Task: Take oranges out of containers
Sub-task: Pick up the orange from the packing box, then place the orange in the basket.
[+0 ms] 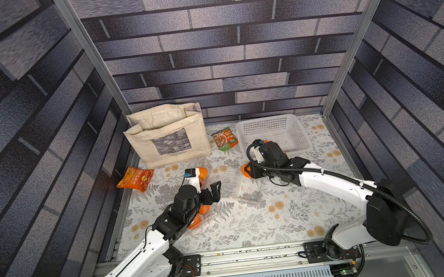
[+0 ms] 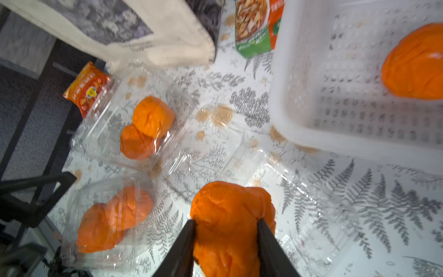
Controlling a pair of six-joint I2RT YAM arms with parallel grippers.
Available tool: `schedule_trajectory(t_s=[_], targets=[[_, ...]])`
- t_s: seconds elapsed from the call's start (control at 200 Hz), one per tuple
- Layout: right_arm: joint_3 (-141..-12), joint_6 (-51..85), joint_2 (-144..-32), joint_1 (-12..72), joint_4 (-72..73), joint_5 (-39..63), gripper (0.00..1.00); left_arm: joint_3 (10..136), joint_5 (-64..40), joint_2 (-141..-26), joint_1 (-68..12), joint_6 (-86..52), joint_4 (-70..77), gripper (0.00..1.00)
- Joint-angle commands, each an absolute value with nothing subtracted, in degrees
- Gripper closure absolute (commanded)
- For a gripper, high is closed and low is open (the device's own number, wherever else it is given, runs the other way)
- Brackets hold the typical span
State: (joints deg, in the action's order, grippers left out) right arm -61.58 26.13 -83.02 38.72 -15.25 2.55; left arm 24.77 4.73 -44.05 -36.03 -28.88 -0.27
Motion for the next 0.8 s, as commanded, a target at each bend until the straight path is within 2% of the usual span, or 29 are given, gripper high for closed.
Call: schedule_trajectory(t_s=[0.0, 0.19, 0.471, 0.491, 0.556, 0.606, 0.691, 0.796], targets=[[-69.02, 25.08, -84.51, 34.40, -16.83, 5.97, 0.60, 25.46, 4.48, -45.44, -36.42, -29.06, 0.64, 0.00], [-81.72, 23.80, -92.69, 26.95, -19.79, 6.66, 0.61, 26.67, 4.37, -48.56, -36.56, -28.01, 1.55, 0.00], [-92.13, 22.86, -105.31, 20.46, -20.13, 3.75, 0.60, 27.97, 3.66, -51.33, -36.65, -26.88, 1.88, 0.00], [-92.62, 22.73, -105.99, 20.08, -20.22, 3.46, 0.58, 28.18, 3.56, -51.46, -36.63, -26.77, 1.70, 0.00], [-93.83, 22.09, -107.57, 19.31, -20.02, 3.77, 0.36, 28.69, 3.22, -51.81, -36.64, -26.32, 1.37, 0.00], [-93.64, 20.64, -107.63, 19.16, -18.80, 4.71, 0.29, 28.96, 3.05, -52.01, -36.67, -26.19, 1.08, 0.00], [-93.08, 18.82, -106.45, 19.13, -18.38, 4.51, 0.20, 29.10, 3.03, -52.12, -36.74, -26.07, 0.77, 0.00], [-91.52, 16.93, -103.19, 19.15, -19.49, 4.35, 0.19, 29.35, 3.14, -52.12, -36.87, -25.91, 0.68, 0.00]])
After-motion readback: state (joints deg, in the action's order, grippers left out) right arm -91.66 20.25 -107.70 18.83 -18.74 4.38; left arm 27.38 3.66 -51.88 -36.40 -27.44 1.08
